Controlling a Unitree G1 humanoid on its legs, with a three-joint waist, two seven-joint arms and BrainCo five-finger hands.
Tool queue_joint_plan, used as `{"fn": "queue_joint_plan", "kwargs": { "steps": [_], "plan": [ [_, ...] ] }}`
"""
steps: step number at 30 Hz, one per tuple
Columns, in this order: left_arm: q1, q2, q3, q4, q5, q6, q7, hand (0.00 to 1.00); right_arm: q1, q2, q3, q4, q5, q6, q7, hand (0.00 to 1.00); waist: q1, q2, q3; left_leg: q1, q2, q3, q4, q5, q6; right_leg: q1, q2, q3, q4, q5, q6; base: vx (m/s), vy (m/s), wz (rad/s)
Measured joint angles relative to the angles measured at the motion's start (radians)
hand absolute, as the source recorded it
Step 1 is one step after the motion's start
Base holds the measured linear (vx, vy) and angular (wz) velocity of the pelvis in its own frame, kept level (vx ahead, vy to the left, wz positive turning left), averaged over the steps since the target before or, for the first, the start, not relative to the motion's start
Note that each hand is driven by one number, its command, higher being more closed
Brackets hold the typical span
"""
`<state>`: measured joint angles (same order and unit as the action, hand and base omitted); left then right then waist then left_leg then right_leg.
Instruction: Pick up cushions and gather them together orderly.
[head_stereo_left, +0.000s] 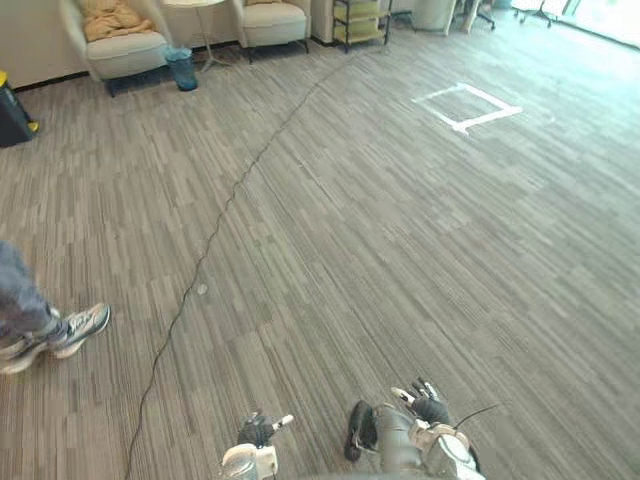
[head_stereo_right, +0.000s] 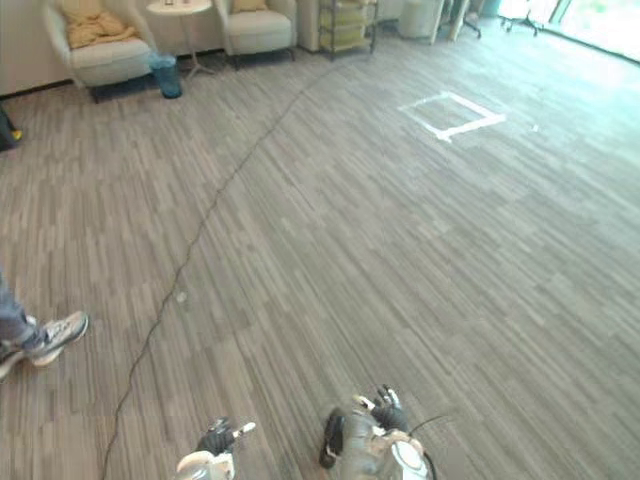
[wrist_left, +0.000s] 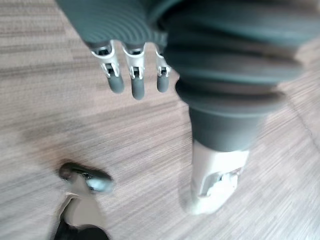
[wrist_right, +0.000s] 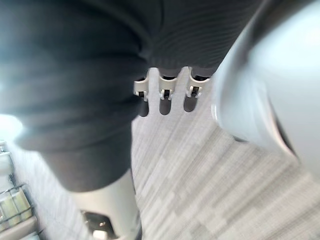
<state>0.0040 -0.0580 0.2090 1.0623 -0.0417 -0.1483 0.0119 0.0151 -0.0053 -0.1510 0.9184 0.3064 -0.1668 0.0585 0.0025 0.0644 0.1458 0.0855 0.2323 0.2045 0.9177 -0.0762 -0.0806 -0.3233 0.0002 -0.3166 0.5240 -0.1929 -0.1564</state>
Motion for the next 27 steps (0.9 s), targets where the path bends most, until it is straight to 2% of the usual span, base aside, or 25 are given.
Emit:
{"fn": "queue_joint_plan", "kwargs": {
  "steps": [1,2,3,5,6,7,9,10,11,12,13,14,15,16,17,18,19,20,22,23,24,25,26,27],
  "plan": [
    [-0.002,0.004,0.010,-0.007,0.000,0.000,0.001,0.00,-0.009,0.003,0.012,0.011,0.001,0.001,-0.001,0.00,0.007,0.008,0.014,-0.060,0.011,-0.008,0.119,-0.028,0.001,0.052,0.028,0.031,-0.024,-0.017,-0.014,0.75,-0.067,-1.30],
    [-0.006,0.010,0.010,-0.033,0.000,-0.002,0.003,0.00,-0.022,0.009,0.048,0.039,0.005,0.005,-0.003,0.00,0.010,-0.013,0.036,-0.154,-0.007,-0.025,0.202,-0.076,0.016,0.147,0.055,0.082,-0.073,-0.038,-0.018,0.50,-0.014,-0.97],
    [-0.005,0.015,0.009,-0.038,-0.001,-0.002,0.003,0.00,-0.027,0.011,0.060,0.043,0.009,0.009,-0.003,0.00,0.013,-0.024,0.042,-0.188,-0.020,-0.031,0.198,-0.094,0.024,0.184,0.057,0.099,-0.098,-0.043,-0.016,0.64,0.002,-1.12],
    [0.010,0.014,0.010,-0.102,-0.004,-0.022,0.006,0.00,0.002,0.028,0.077,0.053,0.010,0.013,-0.005,0.00,0.060,-0.063,0.032,-0.329,-0.059,0.008,0.002,-0.167,0.044,0.318,0.065,0.236,-0.191,-0.060,0.011,0.70,0.060,-1.40],
    [0.013,0.013,0.010,-0.109,-0.004,-0.024,0.006,0.00,0.004,0.029,0.077,0.053,0.010,0.014,-0.005,0.00,0.062,-0.060,0.030,-0.347,-0.065,0.003,-0.046,-0.170,0.049,0.336,0.066,0.253,-0.205,-0.068,0.016,0.50,0.088,-1.23],
    [0.017,0.010,0.010,-0.116,-0.004,-0.025,0.006,0.00,0.005,0.031,0.076,0.054,0.010,0.019,-0.007,0.00,0.062,-0.053,0.026,-0.381,-0.079,-0.008,-0.162,-0.171,0.050,0.377,0.065,0.291,-0.229,-0.081,0.028,0.54,0.140,-0.98],
    [0.020,0.005,0.009,-0.123,-0.020,-0.038,0.008,0.00,0.006,0.035,0.078,0.054,0.009,0.019,-0.013,0.00,0.068,-0.051,0.019,-0.423,-0.108,-0.061,-0.525,-0.120,0.007,0.461,0.049,0.392,-0.269,-0.146,0.060,0.69,0.239,-1.17],
    [0.022,0.005,0.008,-0.124,-0.020,-0.037,0.009,0.00,0.007,0.036,0.080,0.054,0.008,0.019,-0.014,0.00,0.068,-0.054,0.012,-0.435,-0.114,-0.074,-0.569,-0.095,0.006,0.471,0.043,0.408,-0.271,-0.162,0.067,0.94,0.421,-0.99],
    [0.033,0.012,0.008,-0.130,-0.022,-0.040,0.009,0.00,0.021,0.042,0.089,0.058,0.008,0.019,-0.017,0.00,0.077,-0.083,-0.023,-0.442,-0.135,-0.077,-0.574,0.018,0.014,0.487,0.007,0.454,-0.272,-0.201,0.083,1.06,0.458,-0.82],
    [0.036,0.027,0.010,-0.128,-0.021,-0.041,0.011,0.00,0.036,0.048,0.093,0.066,0.008,0.019,-0.018,0.00,0.086,-0.111,-0.060,-0.437,-0.159,-0.042,-0.554,0.028,0.037,0.493,-0.028,0.496,-0.262,-0.210,0.096,0.92,0.390,-0.93],
    [0.037,0.035,0.011,-0.127,-0.021,-0.040,0.013,0.00,0.042,0.053,0.098,0.067,0.007,0.019,-0.016,0.00,0.084,-0.132,-0.073,-0.430,-0.161,-0.002,-0.517,-0.004,0.057,0.490,-0.054,0.526,-0.235,-0.194,0.116,0.93,0.379,-0.89],
    [0.035,0.045,0.014,-0.124,-0.021,-0.040,0.012,0.00,0.045,0.057,0.119,0.068,0.006,0.020,-0.011,0.00,0.083,-0.148,-0.068,-0.408,-0.157,0.029,-0.415,-0.040,0.090,0.494,-0.072,0.548,-0.155,-0.116,0.164,0.82,0.380,-1.02],
    [0.026,0.049,0.030,-0.127,-0.023,-0.044,0.009,0.00,0.039,0.072,0.118,0.072,0.004,0.019,-0.008,0.00,0.093,-0.146,-0.039,-0.412,-0.142,0.070,-0.268,-0.075,0.100,0.468,-0.057,0.550,0.030,-0.017,0.202,0.82,0.380,-0.92],
    [0.026,0.052,0.029,-0.127,-0.021,-0.045,0.011,0.00,0.044,0.071,0.118,0.076,0.003,0.019,-0.008,0.00,0.091,-0.147,-0.041,-0.388,-0.159,0.063,-0.315,-0.105,0.092,0.442,-0.063,0.549,0.119,0.019,0.232,0.38,0.264,-0.84],
    [0.031,0.045,0.018,-0.124,-0.022,-0.040,0.013,0.00,0.070,0.046,0.125,0.070,-0.009,0.017,0.001,0.00,0.084,-0.116,-0.058,-0.292,-0.150,0.056,-0.533,-0.069,0.095,0.359,-0.045,0.529,0.312,0.090,0.295,0.20,0.189,-0.57],
    [0.019,0.064,-0.007,-0.090,-0.021,-0.032,0.016,0.00,0.072,0.050,0.128,0.057,-0.029,0.018,0.005,0.00,0.074,-0.155,-0.050,-0.219,-0.197,0.061,-0.529,-0.108,0.096,0.268,-0.087,0.485,0.516,0.038,0.277,0.50,0.237,-0.65],
    [0.015,0.053,-0.034,-0.052,-0.020,-0.028,0.025,0.00,0.073,0.037,0.123,0.035,-0.032,0.018,0.008,0.00,0.055,-0.137,-0.049,-0.141,-0.199,0.065,-0.570,-0.158,0.101,0.180,-0.092,0.398,0.578,-0.005,0.244,0.41,0.118,-0.43],
    [0.007,0.051,-0.041,-0.048,-0.020,-0.024,0.025,0.00,0.073,0.034,0.120,0.030,-0.032,0.016,0.008,0.00,0.051,-0.131,-0.048,-0.115,-0.195,0.068,-0.586,-0.173,0.105,0.151,-0.088,0.367,0.583,-0.019,0.228,0.50,0.102,-0.46],
    [0.003,0.036,-0.050,-0.040,-0.020,-0.012,0.025,0.00,0.071,0.021,0.106,0.000,-0.032,0.005,0.011,0.00,0.041,-0.120,-0.036,0.016,-0.189,0.086,-0.681,-0.202,0.096,0.007,-0.087,0.205,0.497,-0.090,0.181,0.52,0.119,-0.27],
    [-0.001,0.033,-0.051,-0.026,-0.020,-0.009,0.025,0.00,0.068,0.018,0.091,-0.001,-0.033,0.000,0.012,0.00,0.033,-0.118,-0.028,0.055,-0.189,0.085,-0.705,-0.208,0.099,-0.008,-0.088,0.171,0.446,-0.102,0.179,0.70,0.095,0.03],
    [-0.009,0.023,-0.062,-0.005,-0.019,-0.001,0.024,0.00,0.061,0.008,0.062,0.002,-0.033,-0.004,0.011,0.00,0.021,-0.108,-0.019,0.128,-0.187,0.080,-0.756,-0.231,0.104,-0.040,-0.086,0.110,0.310,-0.106,0.171,0.61,0.032,0.25],
    [-0.015,0.024,-0.085,0.000,-0.016,0.001,0.021,0.00,0.047,-0.001,0.036,0.001,-0.033,-0.004,0.011,0.00,0.009,-0.102,-0.018,0.170,-0.191,0.072,-0.804,-0.246,0.098,-0.075,-0.087,0.078,0.090,-0.051,0.179,0.73,0.035,0.36],
    [-0.017,0.028,-0.089,0.000,-0.012,0.000,0.018,0.00,0.046,0.000,0.030,0.004,-0.032,-0.003,0.008,0.00,0.002,-0.104,-0.020,0.186,-0.200,0.070,-0.824,-0.252,0.092,-0.081,-0.091,0.069,-0.009,-0.015,0.183,0.65,-0.017,0.53],
    [-0.007,0.022,-0.085,0.012,0.001,-0.001,0.009,0.00,0.048,-0.013,0.025,0.013,-0.033,-0.004,0.008,0.00,-0.008,-0.096,-0.020,0.238,-0.207,0.051,-0.854,-0.259,0.074,-0.104,-0.091,0.062,-0.088,0.051,0.158,0.59,-0.034,0.47]
  ]
}}
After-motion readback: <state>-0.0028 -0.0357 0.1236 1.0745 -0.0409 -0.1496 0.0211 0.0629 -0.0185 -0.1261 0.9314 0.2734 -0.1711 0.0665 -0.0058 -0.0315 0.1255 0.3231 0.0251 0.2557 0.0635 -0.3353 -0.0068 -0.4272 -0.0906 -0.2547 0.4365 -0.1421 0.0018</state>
